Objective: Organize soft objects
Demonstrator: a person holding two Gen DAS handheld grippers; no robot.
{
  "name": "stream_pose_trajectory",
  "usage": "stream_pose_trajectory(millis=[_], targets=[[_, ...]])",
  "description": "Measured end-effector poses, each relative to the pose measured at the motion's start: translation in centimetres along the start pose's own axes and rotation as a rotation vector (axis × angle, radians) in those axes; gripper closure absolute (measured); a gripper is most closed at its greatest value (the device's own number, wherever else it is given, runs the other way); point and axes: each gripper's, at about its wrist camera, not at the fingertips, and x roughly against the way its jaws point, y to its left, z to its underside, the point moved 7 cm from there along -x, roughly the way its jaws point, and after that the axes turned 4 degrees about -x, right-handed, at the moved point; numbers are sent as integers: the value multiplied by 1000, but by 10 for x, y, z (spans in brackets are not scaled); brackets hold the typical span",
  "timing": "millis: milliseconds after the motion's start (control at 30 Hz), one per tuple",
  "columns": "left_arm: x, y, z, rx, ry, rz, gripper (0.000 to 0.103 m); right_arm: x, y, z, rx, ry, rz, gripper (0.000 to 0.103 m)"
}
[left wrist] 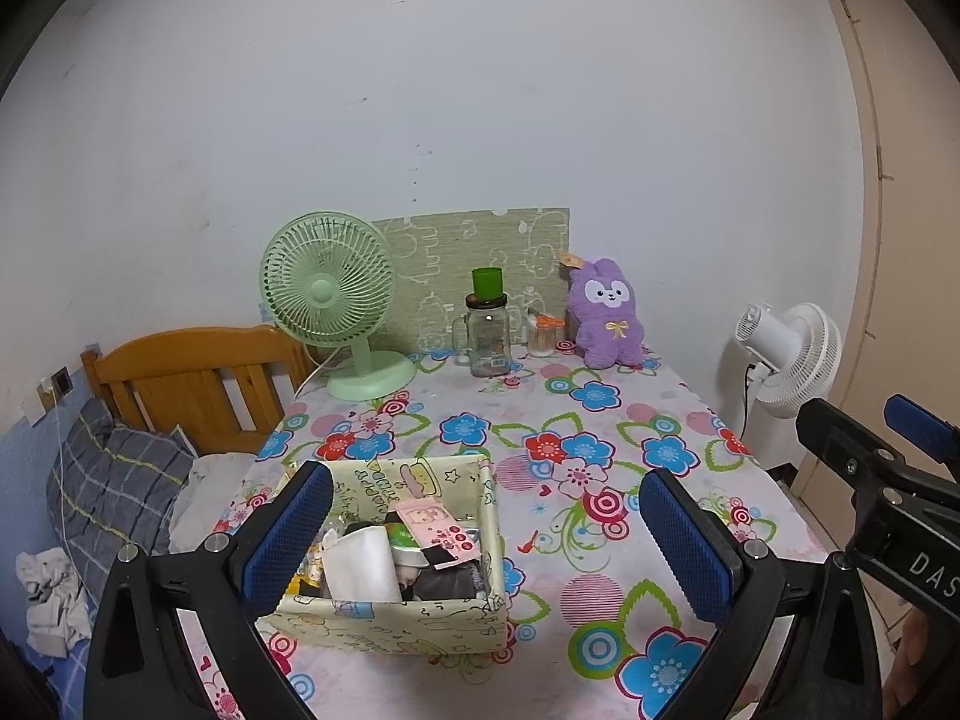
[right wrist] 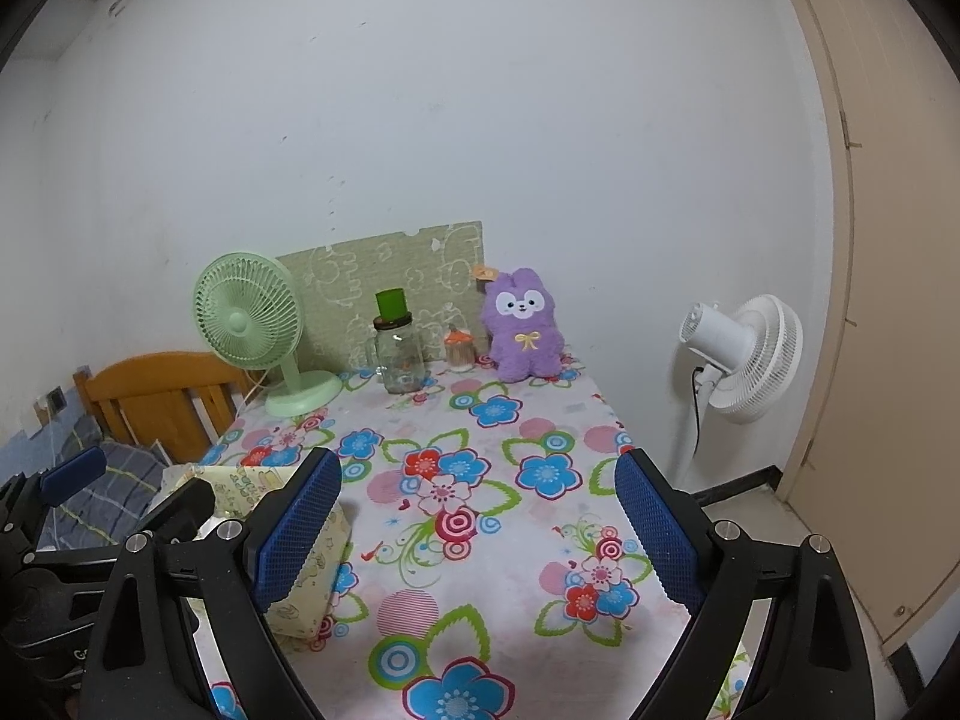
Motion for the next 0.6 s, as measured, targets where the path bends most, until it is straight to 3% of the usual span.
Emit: stream_pose_trajectory(millis=[600], targets=[[-4, 11, 2, 27, 11, -18, 0, -5, 7, -1, 20, 13, -6, 9]])
